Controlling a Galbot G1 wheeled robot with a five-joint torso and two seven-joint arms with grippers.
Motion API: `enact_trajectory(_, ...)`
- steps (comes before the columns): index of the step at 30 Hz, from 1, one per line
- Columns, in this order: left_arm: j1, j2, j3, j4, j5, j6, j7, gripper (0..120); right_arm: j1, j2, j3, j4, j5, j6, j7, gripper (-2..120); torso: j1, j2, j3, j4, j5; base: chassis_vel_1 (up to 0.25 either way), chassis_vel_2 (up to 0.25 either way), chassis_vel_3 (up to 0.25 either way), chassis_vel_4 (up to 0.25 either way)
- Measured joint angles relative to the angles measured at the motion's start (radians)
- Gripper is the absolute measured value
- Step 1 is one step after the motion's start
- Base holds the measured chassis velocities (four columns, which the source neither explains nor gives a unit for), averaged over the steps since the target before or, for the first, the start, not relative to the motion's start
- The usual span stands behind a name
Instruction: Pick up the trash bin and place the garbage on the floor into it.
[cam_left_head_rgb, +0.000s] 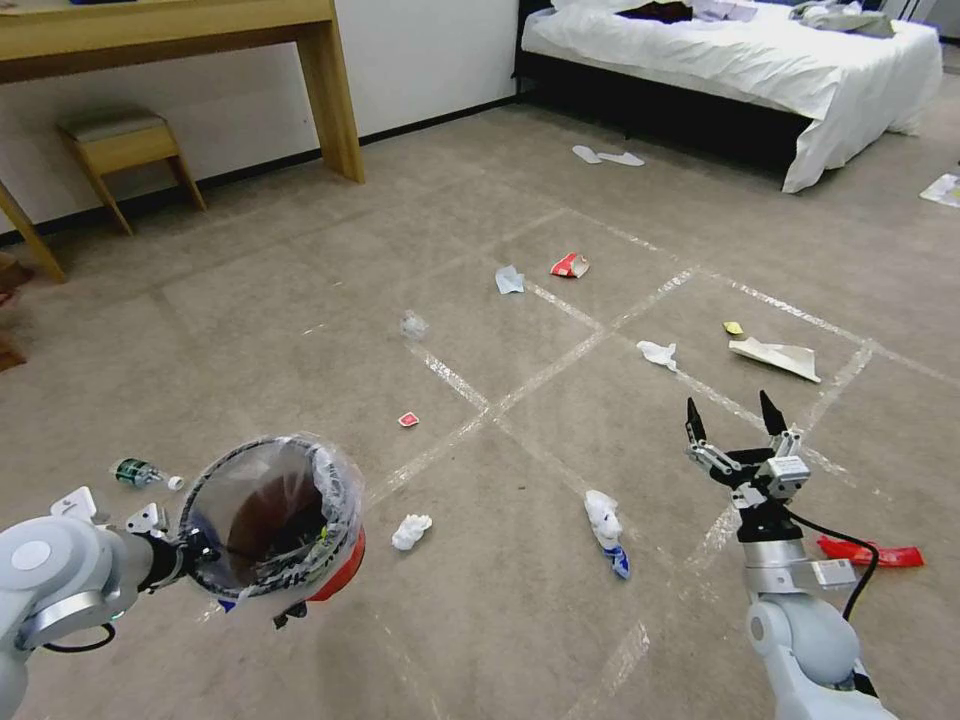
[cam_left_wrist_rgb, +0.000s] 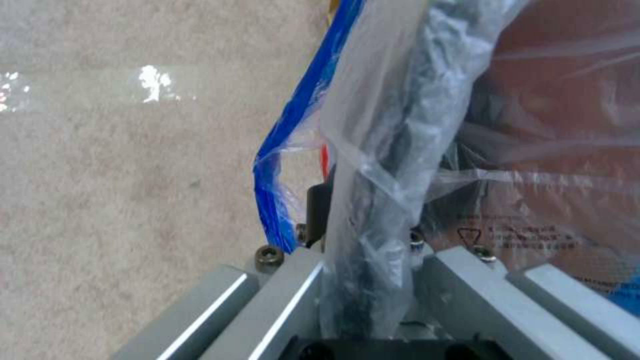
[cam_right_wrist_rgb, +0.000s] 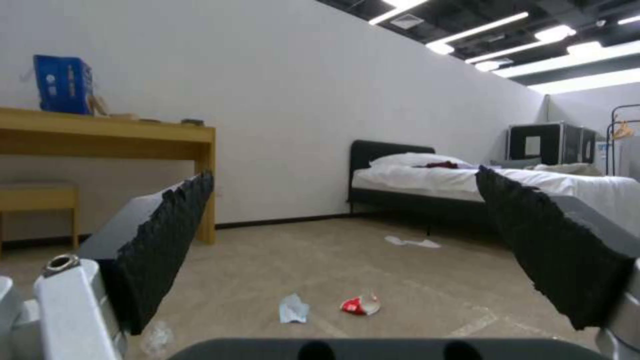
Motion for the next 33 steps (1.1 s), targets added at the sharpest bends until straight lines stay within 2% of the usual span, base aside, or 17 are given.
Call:
enact_trajectory(10,0.001,-0.004,0.0,-0.001,0.012,-0.004,0.003,0,0.0,0.001,-0.003,0.002,-0.01,0.002,-0.001,100,0.0,0.0,0.0,0.0004,0.0,-0.079,0.099,0.096,-0.103)
enact_trajectory(18,0.002,-0.002,-0.001,-0.003,0.012,-0.006,0.007,0,0.0,0.002,-0.014,0.004,-0.02,0.012,0.042,100,0.0,0.0,0.0,0.0,0.0,-0.101,0.09,0.088,-0.088)
enact_trajectory(33,0.007,-0.005,-0.005,-0.012,0.009,-0.008,0.005,0,0.012,-0.018,-0.011,0.01,-0.019,-0.001,0.067,100,0.0,0.0,0.0,0.0001,0.0,-0.002,0.005,0.004,-0.003)
